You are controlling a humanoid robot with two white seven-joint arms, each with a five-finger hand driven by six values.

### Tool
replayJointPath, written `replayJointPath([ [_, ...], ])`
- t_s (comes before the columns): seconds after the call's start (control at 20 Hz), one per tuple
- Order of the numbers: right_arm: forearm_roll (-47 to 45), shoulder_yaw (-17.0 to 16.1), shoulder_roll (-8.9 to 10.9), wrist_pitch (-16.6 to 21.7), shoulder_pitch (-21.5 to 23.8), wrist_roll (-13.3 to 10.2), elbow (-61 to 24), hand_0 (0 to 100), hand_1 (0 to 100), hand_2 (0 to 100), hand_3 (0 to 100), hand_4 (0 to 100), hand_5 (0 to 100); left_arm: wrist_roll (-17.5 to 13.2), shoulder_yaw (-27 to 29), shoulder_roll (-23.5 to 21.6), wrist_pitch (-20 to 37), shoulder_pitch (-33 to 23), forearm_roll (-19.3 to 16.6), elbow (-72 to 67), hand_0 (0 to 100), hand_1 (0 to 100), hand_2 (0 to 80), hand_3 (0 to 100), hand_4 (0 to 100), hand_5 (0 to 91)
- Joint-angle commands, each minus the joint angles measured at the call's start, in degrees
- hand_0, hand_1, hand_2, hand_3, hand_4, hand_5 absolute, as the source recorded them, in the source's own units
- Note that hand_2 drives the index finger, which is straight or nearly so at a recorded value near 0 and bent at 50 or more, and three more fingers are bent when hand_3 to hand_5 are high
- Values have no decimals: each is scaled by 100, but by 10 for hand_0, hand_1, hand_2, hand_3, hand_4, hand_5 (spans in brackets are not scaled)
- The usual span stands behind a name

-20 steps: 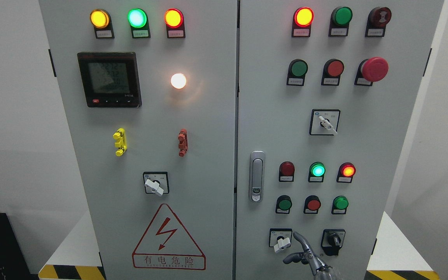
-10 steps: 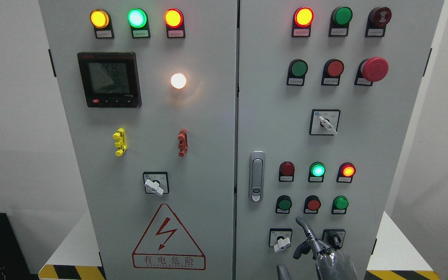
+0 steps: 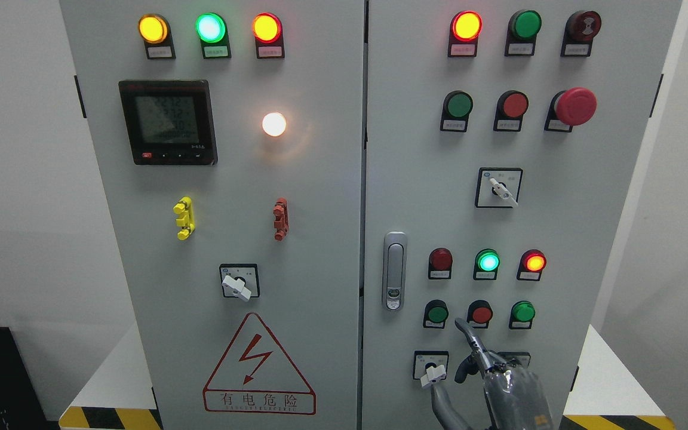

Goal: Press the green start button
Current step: 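Press the green push button with the right hand's extended finger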

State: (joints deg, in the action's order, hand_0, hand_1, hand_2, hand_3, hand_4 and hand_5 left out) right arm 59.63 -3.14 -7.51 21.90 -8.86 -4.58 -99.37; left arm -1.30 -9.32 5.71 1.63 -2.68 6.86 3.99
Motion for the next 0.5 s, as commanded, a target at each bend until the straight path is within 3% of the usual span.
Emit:
replayJointPath([
  [0.0, 137, 24, -4, -2, -116, -43, 356, 529, 283, 0, 701, 669, 731, -1, 0, 0, 4, 4, 0, 6, 120, 556, 0, 0, 0, 0],
  [0.45, 198, 103, -4, -11, -221, -43, 541, 531, 279, 0, 704, 670, 731, -1, 0, 0, 4, 5, 0, 6, 120, 556, 0, 0, 0, 0],
])
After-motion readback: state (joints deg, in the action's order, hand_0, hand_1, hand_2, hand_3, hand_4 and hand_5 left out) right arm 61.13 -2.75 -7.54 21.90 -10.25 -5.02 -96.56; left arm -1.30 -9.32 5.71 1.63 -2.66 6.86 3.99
